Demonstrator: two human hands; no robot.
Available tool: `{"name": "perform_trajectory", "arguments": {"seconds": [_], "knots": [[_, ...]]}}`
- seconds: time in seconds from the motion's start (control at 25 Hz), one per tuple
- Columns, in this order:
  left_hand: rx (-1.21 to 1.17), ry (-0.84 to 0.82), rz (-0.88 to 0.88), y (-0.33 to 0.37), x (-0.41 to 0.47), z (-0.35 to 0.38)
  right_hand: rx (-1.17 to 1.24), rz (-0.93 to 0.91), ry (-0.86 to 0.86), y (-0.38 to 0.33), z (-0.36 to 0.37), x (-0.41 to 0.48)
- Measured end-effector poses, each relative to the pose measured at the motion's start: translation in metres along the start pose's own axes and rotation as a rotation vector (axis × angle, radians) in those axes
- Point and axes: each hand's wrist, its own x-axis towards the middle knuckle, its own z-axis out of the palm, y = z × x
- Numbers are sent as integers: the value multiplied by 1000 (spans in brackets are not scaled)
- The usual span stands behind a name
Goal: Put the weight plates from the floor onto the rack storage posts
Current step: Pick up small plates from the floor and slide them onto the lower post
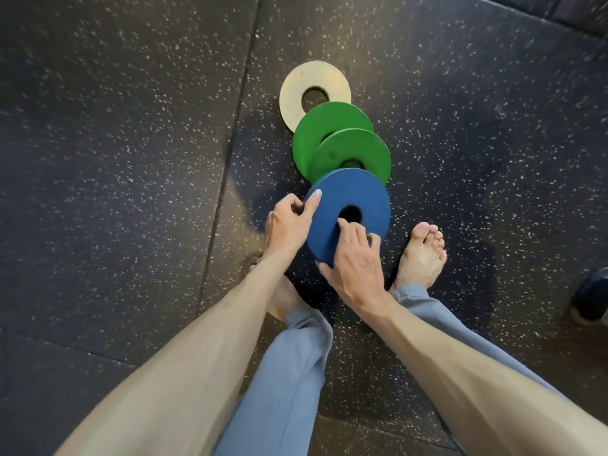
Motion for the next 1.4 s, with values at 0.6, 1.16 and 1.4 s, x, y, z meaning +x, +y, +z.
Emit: {"name": "perform_trajectory", "arguments": {"seconds": [0.6, 1.16, 1.4], "knots": [[-211, 36, -310, 60, 23, 52, 391, 300, 199, 54, -89, 11], [-27, 66, 123, 335, -230, -164, 699, 344, 440, -3, -442, -83], [-102, 111, 205, 448, -372, -250, 775, 373, 544, -17, -581, -180]]}}
